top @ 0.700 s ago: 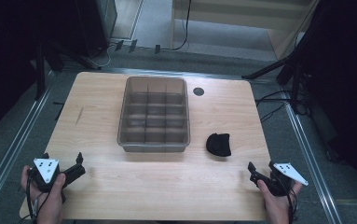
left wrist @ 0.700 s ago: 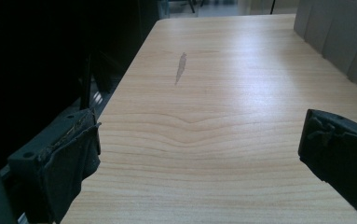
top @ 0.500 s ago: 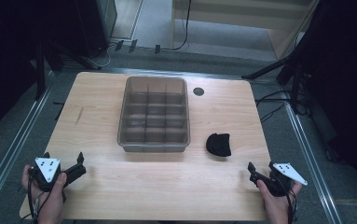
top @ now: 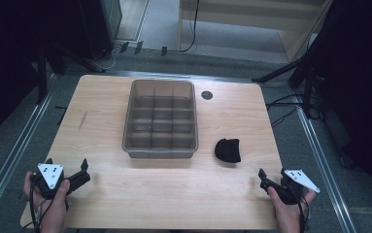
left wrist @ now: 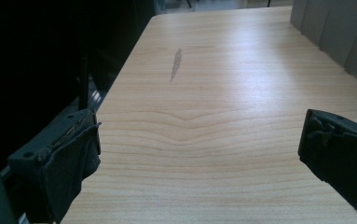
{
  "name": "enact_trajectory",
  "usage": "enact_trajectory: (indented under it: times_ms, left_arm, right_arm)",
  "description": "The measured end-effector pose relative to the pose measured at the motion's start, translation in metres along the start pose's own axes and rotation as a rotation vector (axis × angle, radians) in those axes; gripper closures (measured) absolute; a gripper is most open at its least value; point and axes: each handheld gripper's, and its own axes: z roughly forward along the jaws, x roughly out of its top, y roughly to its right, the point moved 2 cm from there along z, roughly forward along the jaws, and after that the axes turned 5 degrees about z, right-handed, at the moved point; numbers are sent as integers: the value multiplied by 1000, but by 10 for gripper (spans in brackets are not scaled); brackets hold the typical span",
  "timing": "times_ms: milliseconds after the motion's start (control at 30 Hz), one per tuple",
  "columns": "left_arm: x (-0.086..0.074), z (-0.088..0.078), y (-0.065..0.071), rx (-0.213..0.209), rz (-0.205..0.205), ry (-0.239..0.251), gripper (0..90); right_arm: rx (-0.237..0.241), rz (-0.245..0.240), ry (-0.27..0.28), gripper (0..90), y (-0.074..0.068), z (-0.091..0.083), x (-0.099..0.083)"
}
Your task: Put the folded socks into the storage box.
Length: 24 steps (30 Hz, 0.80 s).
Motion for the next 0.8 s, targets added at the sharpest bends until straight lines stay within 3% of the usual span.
enact_trajectory:
  times_ms: [167, 300, 600, 800]
  left_arm:
    - [0, 1, -4, -27, -29, -13, 0]
    - [0, 2, -3, -33, -24, -16, 0]
    - [0, 2, -4, -35, -23, -31, 0]
    - [0, 3, -4, -43, -31, -35, 0]
  right_arm:
    - [10, 11, -16, 153, 0, -2, 4]
    - [13, 14, 2, 156, 0, -7, 20]
    - [16, -73, 3, 155, -14, -11, 58]
    - [30, -119, -42, 171, -25, -5, 80]
